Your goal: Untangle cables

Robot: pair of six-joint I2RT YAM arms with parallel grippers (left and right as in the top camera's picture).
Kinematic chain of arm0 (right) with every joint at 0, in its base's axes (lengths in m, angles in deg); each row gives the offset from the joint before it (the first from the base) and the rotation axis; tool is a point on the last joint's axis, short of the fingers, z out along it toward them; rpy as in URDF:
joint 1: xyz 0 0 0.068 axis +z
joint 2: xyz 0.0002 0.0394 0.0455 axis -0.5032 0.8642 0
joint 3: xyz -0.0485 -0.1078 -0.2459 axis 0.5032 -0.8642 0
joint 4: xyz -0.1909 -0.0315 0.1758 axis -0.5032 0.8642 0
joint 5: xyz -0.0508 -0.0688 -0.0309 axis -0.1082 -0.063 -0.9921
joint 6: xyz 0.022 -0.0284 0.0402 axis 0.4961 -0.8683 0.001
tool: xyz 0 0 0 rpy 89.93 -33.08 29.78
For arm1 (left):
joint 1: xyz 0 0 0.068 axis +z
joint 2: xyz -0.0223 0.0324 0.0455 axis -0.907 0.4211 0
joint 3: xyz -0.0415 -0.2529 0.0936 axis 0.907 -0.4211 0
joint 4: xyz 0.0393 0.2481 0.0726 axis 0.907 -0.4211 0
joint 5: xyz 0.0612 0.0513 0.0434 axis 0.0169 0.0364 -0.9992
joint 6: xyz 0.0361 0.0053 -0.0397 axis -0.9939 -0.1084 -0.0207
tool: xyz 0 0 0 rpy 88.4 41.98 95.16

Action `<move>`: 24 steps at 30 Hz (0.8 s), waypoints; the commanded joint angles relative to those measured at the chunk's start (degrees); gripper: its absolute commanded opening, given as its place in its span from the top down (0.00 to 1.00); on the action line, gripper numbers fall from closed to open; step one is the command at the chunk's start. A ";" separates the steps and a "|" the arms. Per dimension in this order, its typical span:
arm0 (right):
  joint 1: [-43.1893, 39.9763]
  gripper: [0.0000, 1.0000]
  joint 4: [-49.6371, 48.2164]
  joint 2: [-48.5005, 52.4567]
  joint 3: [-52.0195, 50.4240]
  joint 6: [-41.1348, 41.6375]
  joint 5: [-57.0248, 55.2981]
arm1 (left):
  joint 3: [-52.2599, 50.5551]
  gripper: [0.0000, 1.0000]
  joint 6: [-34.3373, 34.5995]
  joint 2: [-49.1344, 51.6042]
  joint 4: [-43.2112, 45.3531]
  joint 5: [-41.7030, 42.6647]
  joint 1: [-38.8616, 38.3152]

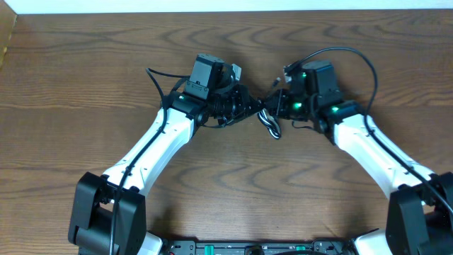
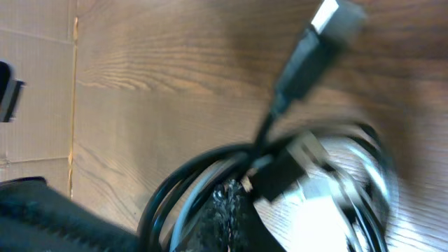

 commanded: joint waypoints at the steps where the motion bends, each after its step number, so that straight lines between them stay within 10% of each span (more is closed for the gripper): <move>1: 2.34 0.99 -0.46 1.46 1.01 3.26 -0.20 | 0.61 0.93 -1.38 -0.22 0.46 1.22 0.13; 14: -0.98 0.98 1.92 2.64 1.01 4.11 -0.33 | 0.61 0.93 -2.67 -0.20 3.93 -0.52 4.33; 24: -12.35 0.45 8.57 2.64 1.03 -7.39 -0.20 | 0.61 0.85 -30.67 1.18 -9.03 -16.55 -3.82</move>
